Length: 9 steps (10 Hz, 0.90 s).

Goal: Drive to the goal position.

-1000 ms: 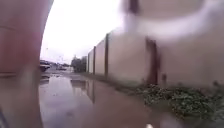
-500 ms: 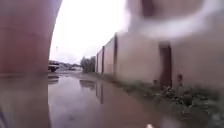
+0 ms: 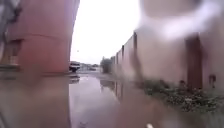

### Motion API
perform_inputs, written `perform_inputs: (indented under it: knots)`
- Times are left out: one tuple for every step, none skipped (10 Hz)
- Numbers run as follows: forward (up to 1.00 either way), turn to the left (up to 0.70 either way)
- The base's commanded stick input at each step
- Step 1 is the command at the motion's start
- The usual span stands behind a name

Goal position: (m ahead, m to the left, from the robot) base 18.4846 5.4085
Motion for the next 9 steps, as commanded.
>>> perform_inputs:
  knots:
    - [0.50,0.42]
    - [0.50,0.41]
    - [0.50,0.41]
    - [0.50,0.40]
    - [0.50,0.39]
    - [0.50,0.37]
    - [0.50,0.37]
    - [0.50,0.36]
    - [0.50,0.35]
